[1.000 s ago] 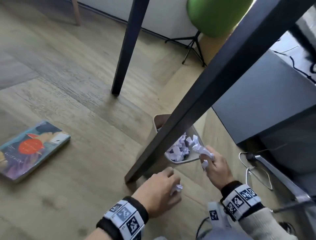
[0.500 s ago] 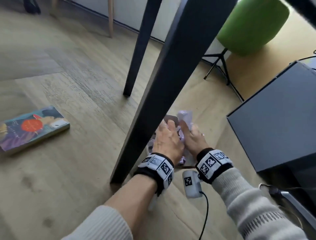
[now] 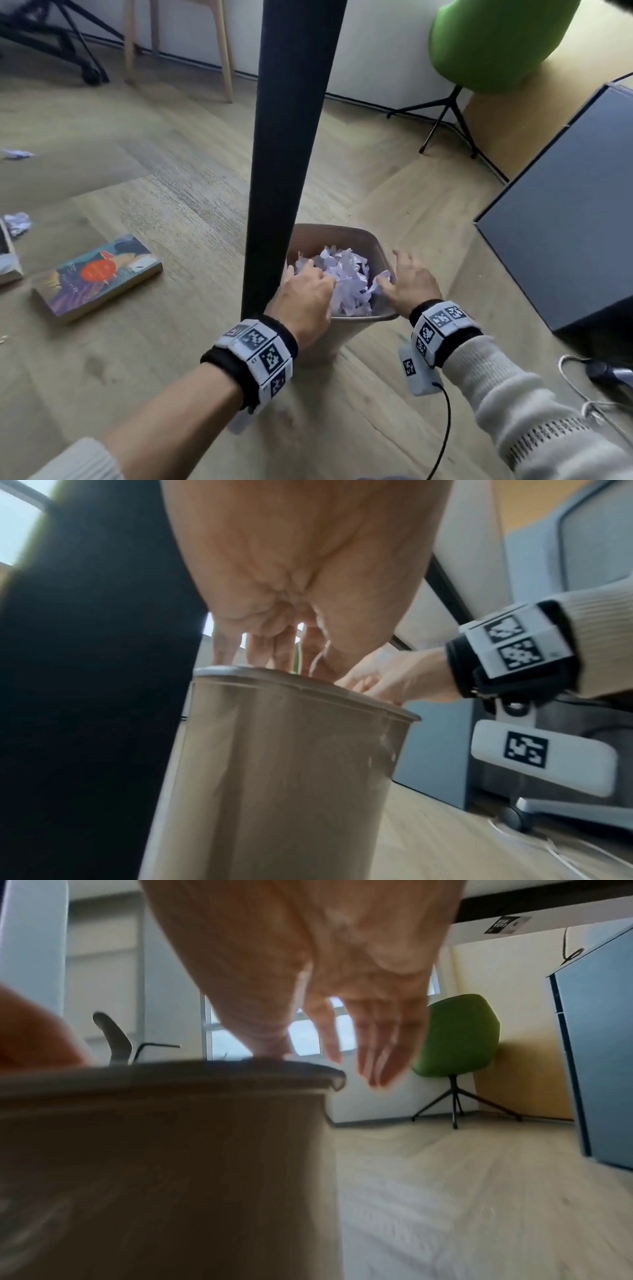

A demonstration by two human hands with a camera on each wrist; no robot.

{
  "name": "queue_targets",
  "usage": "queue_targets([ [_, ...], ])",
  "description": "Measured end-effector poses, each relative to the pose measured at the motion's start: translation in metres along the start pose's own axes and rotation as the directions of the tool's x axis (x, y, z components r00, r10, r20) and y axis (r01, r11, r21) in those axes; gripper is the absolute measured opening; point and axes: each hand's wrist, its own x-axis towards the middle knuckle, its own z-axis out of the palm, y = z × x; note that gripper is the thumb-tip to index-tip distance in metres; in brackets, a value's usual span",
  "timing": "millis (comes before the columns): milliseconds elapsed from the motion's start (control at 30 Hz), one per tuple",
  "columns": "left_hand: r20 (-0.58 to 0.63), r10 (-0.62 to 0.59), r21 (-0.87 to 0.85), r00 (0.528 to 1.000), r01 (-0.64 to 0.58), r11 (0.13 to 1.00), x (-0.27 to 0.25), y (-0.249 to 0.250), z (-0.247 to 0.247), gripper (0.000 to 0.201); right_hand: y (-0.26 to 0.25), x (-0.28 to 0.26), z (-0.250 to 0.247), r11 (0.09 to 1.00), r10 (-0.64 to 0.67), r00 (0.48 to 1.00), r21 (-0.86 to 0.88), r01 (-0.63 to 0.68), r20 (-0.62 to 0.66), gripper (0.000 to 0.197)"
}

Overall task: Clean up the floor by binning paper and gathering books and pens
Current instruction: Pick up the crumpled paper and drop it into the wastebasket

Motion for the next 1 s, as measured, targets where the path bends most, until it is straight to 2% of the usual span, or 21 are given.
queue_targets([
  [67, 0.061, 0.060, -0.003, 0.996, -0.060, 0.998, -0.008, -0.001, -0.004, 0.019, 0.008, -0.005, 0.009, 0.994, 0.089, 0.970, 0.040, -0.101, 0.228, 0.031],
  [100, 0.101, 0.089, -0.026, 0.991, -0.086, 0.996, -0.010, -0.001, -0.009, 0.020, 0.014, -0.007, 0.011, 0.991, 0.084, 0.956, 0.080, -0.110, 0.282, 0.028],
  [200, 0.191, 0.221, -0.098, 0.956, -0.205, 0.974, -0.018, -0.008, -0.034, 0.021, 0.027, -0.015, -0.002, 0.998, 0.010, 0.963, 0.059, -0.027, 0.271, 0.022],
  [267, 0.202, 0.323, -0.045, 0.925, -0.321, 0.946, -0.027, -0.016, -0.058, 0.017, 0.035, -0.022, -0.019, 0.998, -0.048, 0.964, 0.046, 0.037, 0.260, 0.012],
  [333, 0.253, 0.312, 0.059, 0.916, -0.336, 0.940, -0.039, -0.030, -0.084, 0.017, 0.041, -0.033, -0.041, 0.991, -0.135, 0.947, 0.030, 0.132, 0.291, 0.012],
  [433, 0.320, 0.103, 0.137, 0.942, -0.154, 0.979, -0.048, -0.061, -0.109, 0.022, 0.036, -0.054, -0.071, 0.964, -0.253, 0.881, 0.028, 0.264, 0.401, 0.021],
  [500, 0.315, 0.035, 0.125, 0.949, -0.077, 0.989, -0.052, -0.085, -0.118, 0.021, 0.018, -0.069, -0.083, 0.943, -0.312, 0.827, 0.046, 0.330, 0.467, 0.025],
  [567, 0.328, -0.055, 0.105, 0.943, 0.021, 0.994, -0.054, -0.111, -0.125, 0.020, -0.008, -0.080, -0.085, 0.923, -0.357, 0.788, 0.058, 0.381, 0.502, 0.038],
  [700, 0.330, -0.249, 0.084, 0.911, 0.234, 0.969, -0.059, -0.161, -0.139, 0.013, -0.064, -0.087, -0.079, 0.905, -0.410, 0.761, 0.120, 0.409, 0.503, 0.049],
  [767, 0.310, -0.303, 0.067, 0.901, 0.297, 0.953, -0.062, -0.182, -0.149, 0.013, -0.098, -0.090, -0.072, 0.872, -0.485, 0.742, 0.190, 0.452, 0.463, 0.050],
  [867, 0.320, -0.389, -0.053, 0.864, 0.426, 0.903, -0.070, -0.208, -0.162, 0.022, -0.138, -0.095, -0.047, 0.793, -0.610, 0.694, 0.308, 0.526, 0.383, 0.038],
  [933, 0.324, -0.455, -0.137, 0.830, 0.517, 0.845, -0.076, -0.225, -0.170, 0.026, -0.169, -0.102, -0.032, 0.754, -0.651, 0.697, 0.361, 0.549, 0.301, 0.023],
  [1000, 0.335, -0.515, -0.170, 0.789, 0.588, 0.791, -0.085, -0.243, -0.177, 0.026, -0.204, -0.112, -0.023, 0.712, -0.670, 0.713, 0.450, 0.538, 0.207, 0.033],
])
